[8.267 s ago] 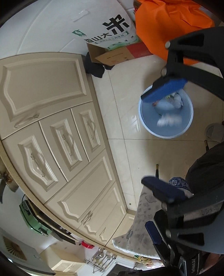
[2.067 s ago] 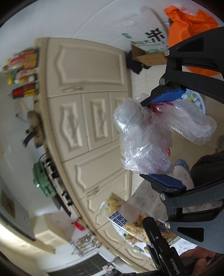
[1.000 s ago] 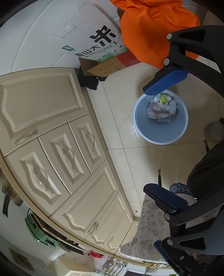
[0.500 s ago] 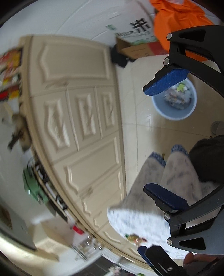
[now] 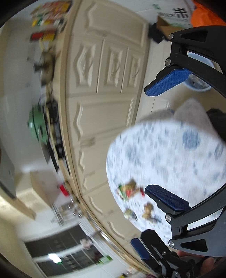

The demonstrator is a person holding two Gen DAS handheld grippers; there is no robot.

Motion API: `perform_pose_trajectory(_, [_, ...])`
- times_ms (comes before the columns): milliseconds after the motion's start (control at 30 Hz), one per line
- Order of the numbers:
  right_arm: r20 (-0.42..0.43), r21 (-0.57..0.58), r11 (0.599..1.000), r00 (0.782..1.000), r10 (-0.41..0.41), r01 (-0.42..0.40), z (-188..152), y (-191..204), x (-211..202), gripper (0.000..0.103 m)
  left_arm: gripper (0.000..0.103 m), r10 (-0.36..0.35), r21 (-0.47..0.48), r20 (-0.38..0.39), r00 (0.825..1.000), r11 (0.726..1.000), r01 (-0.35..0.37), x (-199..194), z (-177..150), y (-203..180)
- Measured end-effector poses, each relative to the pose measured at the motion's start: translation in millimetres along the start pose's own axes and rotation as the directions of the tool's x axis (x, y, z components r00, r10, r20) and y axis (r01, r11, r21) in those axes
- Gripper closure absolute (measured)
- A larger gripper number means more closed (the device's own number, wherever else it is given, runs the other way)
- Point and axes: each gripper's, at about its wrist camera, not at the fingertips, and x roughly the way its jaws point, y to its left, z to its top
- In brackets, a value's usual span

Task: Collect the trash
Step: 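Move both open tools back over the table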

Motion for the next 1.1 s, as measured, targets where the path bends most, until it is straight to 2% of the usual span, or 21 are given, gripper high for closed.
perform_pose_trajectory(133, [-0.022, -0.092, 0.993, 0.997, 0.07, -0.072, 2.4, 54.3, 19.3, 0.0, 0.001, 0.087, -0.012, 0.014, 0.996, 0.996, -0.087, -23.9, -19.2, 31.9])
perform_pose_trajectory(233, [-0.038, -0.139, 0.985, 0.994, 0.1, -0.104, 1.9, 87.2, 33.8, 0.0, 0.001, 0.143, -0.053, -0.004, 0.99, 0.988, -0.143, -34.3, -31.8, 57.9])
perform_pose_trajectory(367, [-0.059, -0.179, 0.973, 0.989, 0.135, -0.143, -0.9, 122.5, 53.2, 0.0, 0.001, 0.222, -0.096, -0.029, 0.975, 0.97, -0.223, -52.9, -52.9, 90.4])
perform_pose_trajectory(533, [-0.098, -0.237, 0.956, 0.983, 0.156, -0.175, -6.7, 163.9, 76.2, 0.0, 0.001, 0.285, -0.122, -0.06, 0.957, 0.949, -0.291, -56.5, -57.9, 113.8])
perform_pose_trajectory(667, [-0.13, -0.282, 0.945, 0.982, 0.136, -0.168, -10.5, 187.4, 96.8, 0.0, 0.001, 0.281, -0.141, -0.115, 0.953, 0.945, -0.296, -41.6, -58.9, 131.5])
perform_pose_trajectory(900, [-0.189, -0.307, 0.939, 0.977, 0.103, -0.158, -21.7, 205.2, 136.2, 0.0, 0.001, 0.271, -0.11, -0.232, 0.934, 0.947, -0.302, 6.0, -58.6, 158.7])
perform_pose_trajectory(967, [-0.205, -0.311, 0.938, 0.974, 0.092, -0.154, -24.0, 207.0, 145.7, 0.0, 0.001, 0.261, -0.097, -0.258, 0.93, 0.951, -0.294, 21.5, -56.5, 159.3])
perform_pose_trajectory(1100, [-0.231, -0.298, 0.942, 0.969, 0.088, -0.157, -27.5, 208.7, 161.9, 0.0, 0.001, 0.237, -0.095, -0.304, 0.923, 0.956, -0.277, 66.3, -48.1, 185.2])
